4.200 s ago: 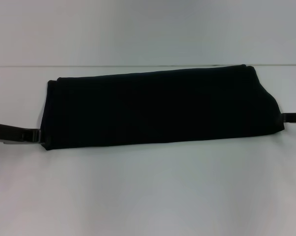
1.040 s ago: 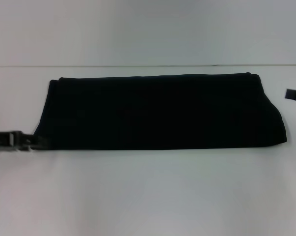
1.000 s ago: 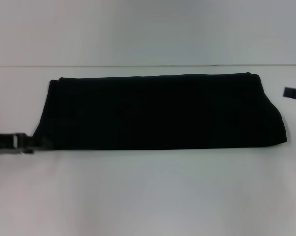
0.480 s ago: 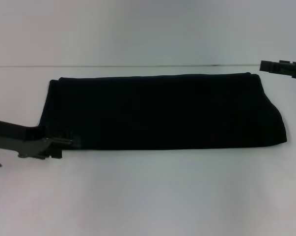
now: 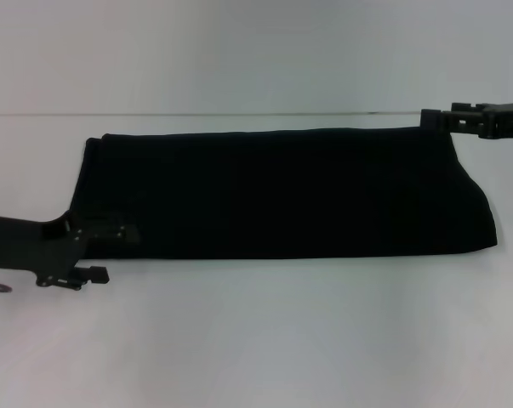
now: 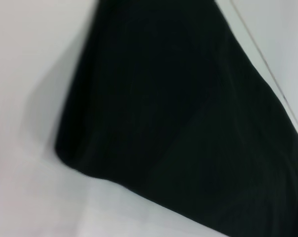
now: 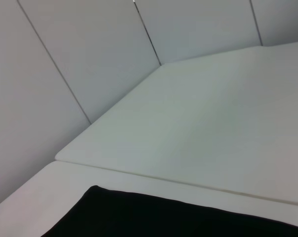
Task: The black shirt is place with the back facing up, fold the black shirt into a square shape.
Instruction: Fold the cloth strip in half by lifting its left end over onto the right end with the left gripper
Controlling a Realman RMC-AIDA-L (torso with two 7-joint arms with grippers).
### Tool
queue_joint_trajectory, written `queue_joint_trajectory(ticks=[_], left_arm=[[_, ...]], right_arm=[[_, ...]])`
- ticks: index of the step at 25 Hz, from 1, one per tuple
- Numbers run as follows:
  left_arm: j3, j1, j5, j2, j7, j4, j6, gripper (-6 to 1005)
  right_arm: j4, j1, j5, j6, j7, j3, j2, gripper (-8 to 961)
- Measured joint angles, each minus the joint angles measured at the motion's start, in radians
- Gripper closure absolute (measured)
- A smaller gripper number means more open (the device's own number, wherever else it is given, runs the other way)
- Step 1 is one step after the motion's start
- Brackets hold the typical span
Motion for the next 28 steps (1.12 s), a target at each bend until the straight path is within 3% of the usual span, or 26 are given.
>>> queue_joint_trajectory(ticks=[16, 28], left_arm=[[-0.122, 0.026, -0.015, -0.007, -0.179, -0.095, -0.139, 105], [-0.132, 0.028, -0.006, -0.006, -0.205, -0.107, -0.220, 106]], right_arm=[[0.000, 0.024, 0.041, 0.010, -0.009, 0.000, 0.022, 74], [0.004, 0.036, 0.049, 0.028, -0.017, 0.000, 0.024, 74]])
